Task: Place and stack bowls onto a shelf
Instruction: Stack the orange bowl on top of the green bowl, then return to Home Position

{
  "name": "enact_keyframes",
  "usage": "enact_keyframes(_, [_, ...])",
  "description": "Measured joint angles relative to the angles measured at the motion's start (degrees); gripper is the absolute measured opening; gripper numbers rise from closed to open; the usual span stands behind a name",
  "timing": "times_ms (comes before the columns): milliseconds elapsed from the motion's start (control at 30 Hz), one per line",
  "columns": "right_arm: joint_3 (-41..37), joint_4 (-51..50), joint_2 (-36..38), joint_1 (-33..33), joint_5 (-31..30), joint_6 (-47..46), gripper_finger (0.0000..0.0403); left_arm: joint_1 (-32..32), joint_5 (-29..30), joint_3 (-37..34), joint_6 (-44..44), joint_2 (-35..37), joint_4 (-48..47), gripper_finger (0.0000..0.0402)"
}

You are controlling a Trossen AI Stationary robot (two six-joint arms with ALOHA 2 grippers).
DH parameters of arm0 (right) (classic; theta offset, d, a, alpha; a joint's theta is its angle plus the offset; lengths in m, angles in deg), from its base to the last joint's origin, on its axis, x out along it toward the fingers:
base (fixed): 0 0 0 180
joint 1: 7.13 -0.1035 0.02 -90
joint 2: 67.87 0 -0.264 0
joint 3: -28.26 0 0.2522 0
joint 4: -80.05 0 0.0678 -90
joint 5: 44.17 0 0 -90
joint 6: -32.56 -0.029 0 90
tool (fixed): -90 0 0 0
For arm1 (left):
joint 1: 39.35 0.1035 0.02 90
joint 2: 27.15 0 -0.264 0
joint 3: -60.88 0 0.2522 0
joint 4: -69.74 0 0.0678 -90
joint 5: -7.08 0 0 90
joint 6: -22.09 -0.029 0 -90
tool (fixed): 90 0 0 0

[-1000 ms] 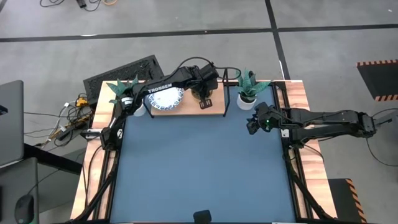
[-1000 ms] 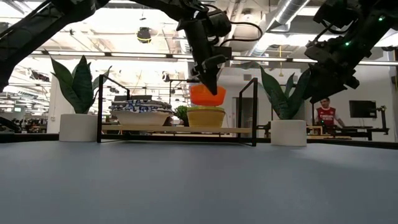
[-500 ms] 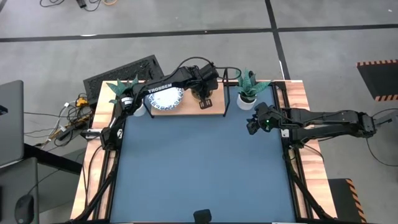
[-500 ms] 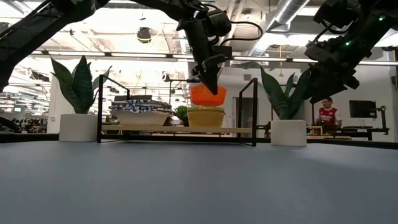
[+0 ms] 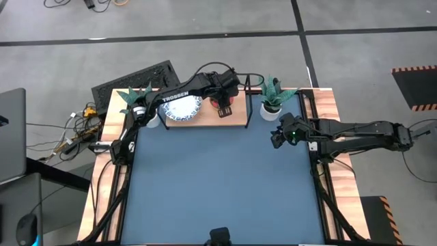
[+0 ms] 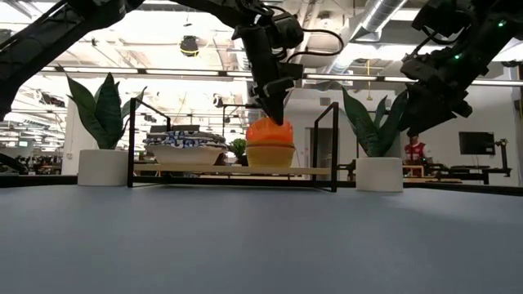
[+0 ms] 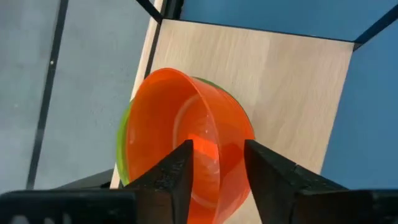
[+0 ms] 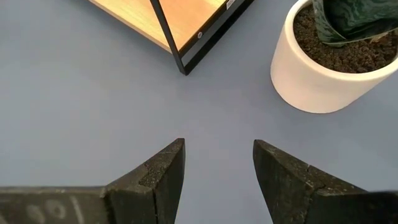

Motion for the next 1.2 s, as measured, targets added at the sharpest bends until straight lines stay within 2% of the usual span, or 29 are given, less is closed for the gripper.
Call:
enact_keyframes(167, [0.00,0.00,0.00,0.00,0.02,-0.01,0.0215,0.00,0.19,0.00,1.28,0.06,-0.08,0.0135])
enact_keyframes(333, [0.00,0.02,0.00,-0.02,0.02,-0.03,0.0215,-0.74,-1.57,0.04,3.69,2.65,-0.42,0.0121])
enact_keyframes(467, [0.00,0.05,0.00,-0.02,0.02,-0.47,0.0215,-1.31,-0.24,0.15,5.36,4.67,-0.46,0.0072])
enact_keyframes(533, [0.00,0.05,0.00,-0.02,0.02,-0.47,0.0215,-1.70,2.55,0.15,7.57,4.72,-0.46,0.0031])
enact_keyframes(600, [0.00,0.07,0.00,-0.02,0.02,-0.51,0.0215,-2.32,6.48,0.13,8.65,4.57,-0.67,0.0010])
enact_keyframes(700, [0.00,0.06,0.00,-0.01,0.02,-0.65,0.0215,-4.13,12.80,0.16,7.08,2.67,-0.51,0.0002])
enact_keyframes(800, [0.00,0.00,0.00,-0.02,0.02,-0.90,0.0215,-6.19,15.26,0.01,4.98,-0.24,-0.44,0.0001])
enact_keyframes(1033, [0.02,0.00,0.00,-0.04,0.02,-1.06,0.0215,-7.65,16.51,-0.03,4.73,-3.21,-0.94,0.0000])
enact_keyframes(1200, [0.02,0.02,0.02,-0.07,0.15,-1.06,0.0215,-8.19,16.65,1.47,8.10,-1.40,-1.26,0.0000])
